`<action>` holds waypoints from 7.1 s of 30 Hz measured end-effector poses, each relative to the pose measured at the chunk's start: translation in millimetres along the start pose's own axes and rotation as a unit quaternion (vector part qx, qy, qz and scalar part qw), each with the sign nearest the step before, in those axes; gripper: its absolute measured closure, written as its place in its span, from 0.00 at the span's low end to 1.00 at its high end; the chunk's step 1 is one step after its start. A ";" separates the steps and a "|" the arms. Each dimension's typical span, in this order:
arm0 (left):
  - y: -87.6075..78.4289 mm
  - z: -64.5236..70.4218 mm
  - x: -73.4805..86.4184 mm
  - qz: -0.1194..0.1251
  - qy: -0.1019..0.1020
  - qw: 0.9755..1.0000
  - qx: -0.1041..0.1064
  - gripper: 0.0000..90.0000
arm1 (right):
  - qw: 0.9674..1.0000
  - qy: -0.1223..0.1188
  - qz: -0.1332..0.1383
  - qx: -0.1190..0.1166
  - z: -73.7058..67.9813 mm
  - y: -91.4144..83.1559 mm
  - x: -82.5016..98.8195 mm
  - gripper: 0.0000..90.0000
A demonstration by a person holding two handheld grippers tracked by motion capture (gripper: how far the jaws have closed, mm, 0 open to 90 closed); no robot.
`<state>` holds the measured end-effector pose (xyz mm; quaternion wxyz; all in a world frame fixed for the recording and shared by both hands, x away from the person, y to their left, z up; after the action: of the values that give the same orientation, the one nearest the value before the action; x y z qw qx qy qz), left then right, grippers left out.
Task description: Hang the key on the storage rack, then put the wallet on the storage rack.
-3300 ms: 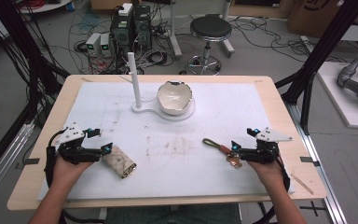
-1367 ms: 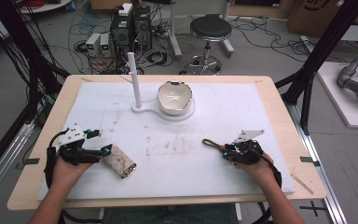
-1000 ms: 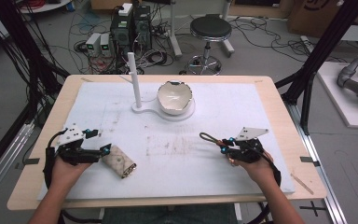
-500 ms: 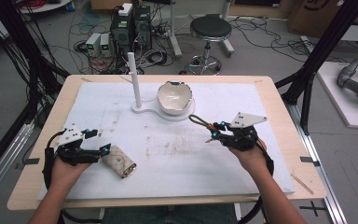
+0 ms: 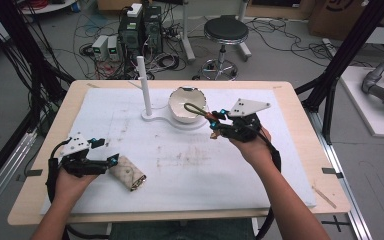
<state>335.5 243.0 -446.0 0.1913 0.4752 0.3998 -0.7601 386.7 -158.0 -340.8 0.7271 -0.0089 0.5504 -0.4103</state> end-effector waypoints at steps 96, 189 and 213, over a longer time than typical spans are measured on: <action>-25.4 -11.0 10.2 0.011 -0.009 1.000 -0.027 0.22 | 0.998 -0.018 -0.001 0.065 11.9 38.1 -12.9 0.33; -62.0 -21.6 19.0 0.031 -0.009 0.998 -0.060 0.22 | 0.988 -0.024 0.008 -0.154 -163.7 122.2 -36.6 0.23; -61.6 -22.4 19.1 0.030 -0.012 0.997 -0.064 0.22 | 0.985 0.017 -0.062 -0.162 -204.6 166.3 -37.8 0.23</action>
<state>297.9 299.8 -441.6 0.2484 0.4650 0.4309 -0.7324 316.9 65.0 -468.7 0.6797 -0.1538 0.6204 -0.3598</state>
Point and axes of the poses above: each handheld gripper's, and its own axes: y roughly forward along the jaws, x roughly out of its underside, z roughly to its right, the point moved 5 cm from there along y, roughly forward along the jaws, and after that the axes turned 14 degrees about -y, right-handed, at the moved point
